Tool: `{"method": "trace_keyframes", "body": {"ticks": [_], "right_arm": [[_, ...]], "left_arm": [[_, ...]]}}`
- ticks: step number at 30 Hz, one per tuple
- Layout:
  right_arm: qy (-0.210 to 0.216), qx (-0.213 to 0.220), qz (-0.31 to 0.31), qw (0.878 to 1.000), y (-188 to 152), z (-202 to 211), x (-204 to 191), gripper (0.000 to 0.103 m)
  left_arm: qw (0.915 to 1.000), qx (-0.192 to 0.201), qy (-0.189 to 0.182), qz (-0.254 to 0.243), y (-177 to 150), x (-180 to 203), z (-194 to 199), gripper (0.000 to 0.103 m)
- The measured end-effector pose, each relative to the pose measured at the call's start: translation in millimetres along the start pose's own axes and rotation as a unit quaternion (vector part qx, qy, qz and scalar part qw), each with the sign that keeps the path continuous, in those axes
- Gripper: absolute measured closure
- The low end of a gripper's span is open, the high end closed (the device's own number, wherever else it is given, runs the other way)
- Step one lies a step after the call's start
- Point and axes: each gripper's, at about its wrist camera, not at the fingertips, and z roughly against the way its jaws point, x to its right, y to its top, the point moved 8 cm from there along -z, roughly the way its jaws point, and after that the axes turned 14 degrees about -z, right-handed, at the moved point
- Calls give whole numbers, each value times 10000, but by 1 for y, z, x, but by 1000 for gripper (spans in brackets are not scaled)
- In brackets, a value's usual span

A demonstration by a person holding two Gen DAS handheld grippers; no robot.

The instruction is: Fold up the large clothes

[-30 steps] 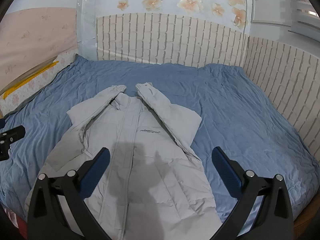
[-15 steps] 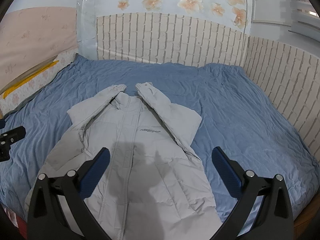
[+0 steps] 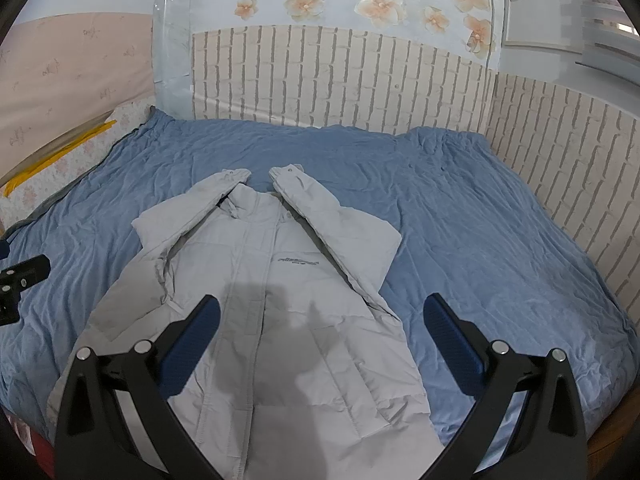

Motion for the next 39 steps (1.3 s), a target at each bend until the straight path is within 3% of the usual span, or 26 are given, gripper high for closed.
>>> {"method": "trace_keyframes", "body": {"ticks": [39], "right_arm": [[-44, -53, -16, 10000, -5, -8, 9, 2]], "left_arm": [[10000, -67, 16, -51, -1, -1, -5, 3]]}}
